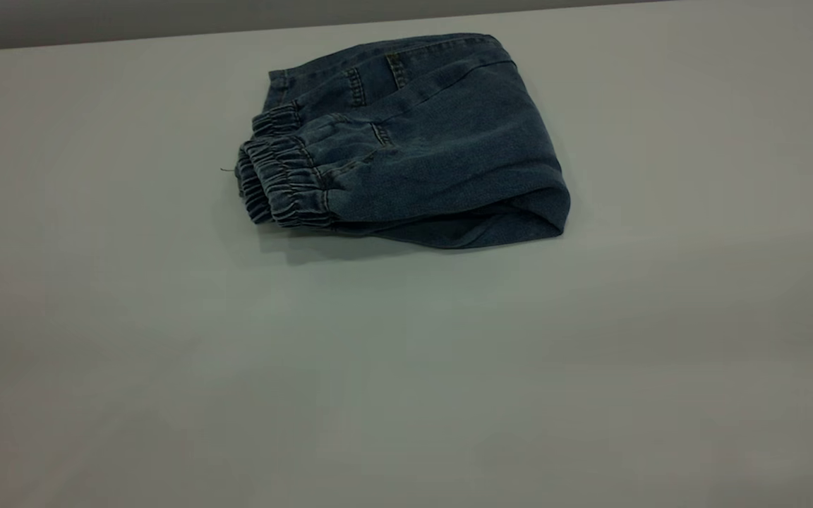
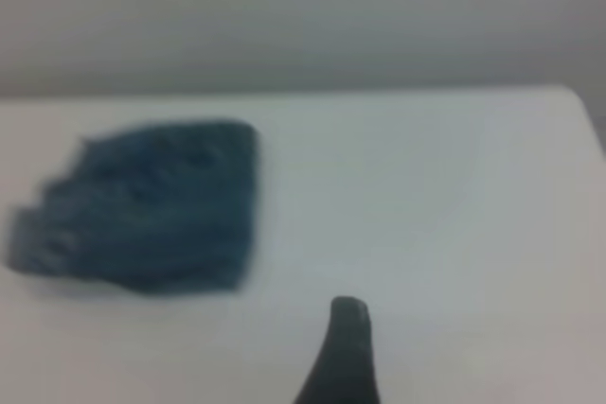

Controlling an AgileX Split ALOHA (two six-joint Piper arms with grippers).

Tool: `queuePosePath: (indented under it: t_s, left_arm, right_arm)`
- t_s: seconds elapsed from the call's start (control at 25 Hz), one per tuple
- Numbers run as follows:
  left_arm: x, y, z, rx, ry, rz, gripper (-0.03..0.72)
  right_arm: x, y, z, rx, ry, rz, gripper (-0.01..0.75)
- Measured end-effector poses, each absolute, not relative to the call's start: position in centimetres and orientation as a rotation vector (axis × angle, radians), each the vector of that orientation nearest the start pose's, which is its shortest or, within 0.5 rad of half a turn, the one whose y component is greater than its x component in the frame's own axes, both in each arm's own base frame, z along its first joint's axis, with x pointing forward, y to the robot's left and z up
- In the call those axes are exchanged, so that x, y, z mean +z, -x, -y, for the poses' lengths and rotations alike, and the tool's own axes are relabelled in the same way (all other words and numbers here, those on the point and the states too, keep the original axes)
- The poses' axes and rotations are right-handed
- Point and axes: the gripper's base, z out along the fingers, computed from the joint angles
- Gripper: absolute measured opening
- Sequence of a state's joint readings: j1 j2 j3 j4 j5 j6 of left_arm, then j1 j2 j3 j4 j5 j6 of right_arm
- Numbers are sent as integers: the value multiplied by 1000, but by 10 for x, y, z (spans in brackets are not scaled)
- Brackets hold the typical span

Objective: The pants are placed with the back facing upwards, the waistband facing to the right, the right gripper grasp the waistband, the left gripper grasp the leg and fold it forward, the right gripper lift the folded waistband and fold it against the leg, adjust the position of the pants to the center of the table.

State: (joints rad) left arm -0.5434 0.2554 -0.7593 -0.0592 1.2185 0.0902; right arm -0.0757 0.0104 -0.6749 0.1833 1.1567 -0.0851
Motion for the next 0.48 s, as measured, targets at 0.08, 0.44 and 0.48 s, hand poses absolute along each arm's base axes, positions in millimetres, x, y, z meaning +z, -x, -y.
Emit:
queuePosePath:
  t_s: [0.08,0.44,0.48]
  left_arm:
    - [324,-6,11,-334,-714,-2149,444]
    - [280,-22,21,-329,-725,-2221,444]
    - [279,-22,21,-328,-727,-2222,444]
  right_arm:
    - [306,23,-13,69,54,-1995,572]
    - [278,6,-10,72,104,-2044,572]
    - [279,6,-10,72,103,-2038,572]
